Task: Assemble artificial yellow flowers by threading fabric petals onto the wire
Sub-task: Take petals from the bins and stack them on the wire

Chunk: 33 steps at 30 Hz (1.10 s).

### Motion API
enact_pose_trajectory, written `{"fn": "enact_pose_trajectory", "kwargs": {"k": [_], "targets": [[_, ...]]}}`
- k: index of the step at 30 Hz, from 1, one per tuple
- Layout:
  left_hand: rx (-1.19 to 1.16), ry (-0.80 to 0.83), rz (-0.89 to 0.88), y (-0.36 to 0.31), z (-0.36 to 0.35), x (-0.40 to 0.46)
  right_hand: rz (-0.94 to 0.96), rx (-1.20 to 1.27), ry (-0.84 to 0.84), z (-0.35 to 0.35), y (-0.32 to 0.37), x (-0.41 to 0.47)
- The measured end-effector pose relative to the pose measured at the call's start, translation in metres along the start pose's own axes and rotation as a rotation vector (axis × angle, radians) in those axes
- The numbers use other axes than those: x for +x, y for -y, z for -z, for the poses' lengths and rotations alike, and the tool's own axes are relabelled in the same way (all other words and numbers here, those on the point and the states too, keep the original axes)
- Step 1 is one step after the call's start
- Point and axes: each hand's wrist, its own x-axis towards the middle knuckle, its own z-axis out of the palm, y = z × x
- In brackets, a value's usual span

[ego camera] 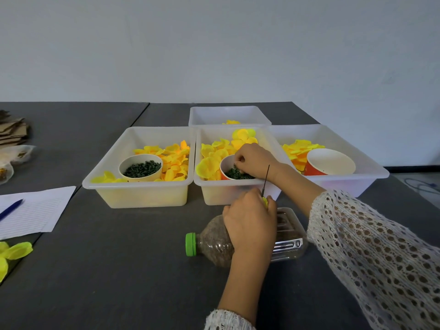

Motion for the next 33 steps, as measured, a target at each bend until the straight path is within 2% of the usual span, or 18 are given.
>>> {"fn": "enact_pose_trajectory", "kwargs": {"k": [8,15,23,29,33], "targets": [[-0.013,-0.001,-0.012,-0.001,0.001,0.000,-0.034,0.282,-0.109,0.001,-0.004,-0.009],[-0.008,-0.010,-0.015,-0.001,0.000,0.000,-0.126,0.875,-0.299,0.015,0.011,-0.049],[-0.042,-0.019,-0.021,0.000,0.000,-0.002,-0.164,1.504,-0.299,0.022,0.026,-0.099],[-0.059,-0.050,-0.014,0.001,0.000,-0.003,-0.147,1.578,-0.357,0.028,0.034,-0.109],[-0.032,-0.041,-0.019,0.001,-0.001,-0.002,-0.096,1.522,-0.410,0.026,0.033,-0.113]]}}
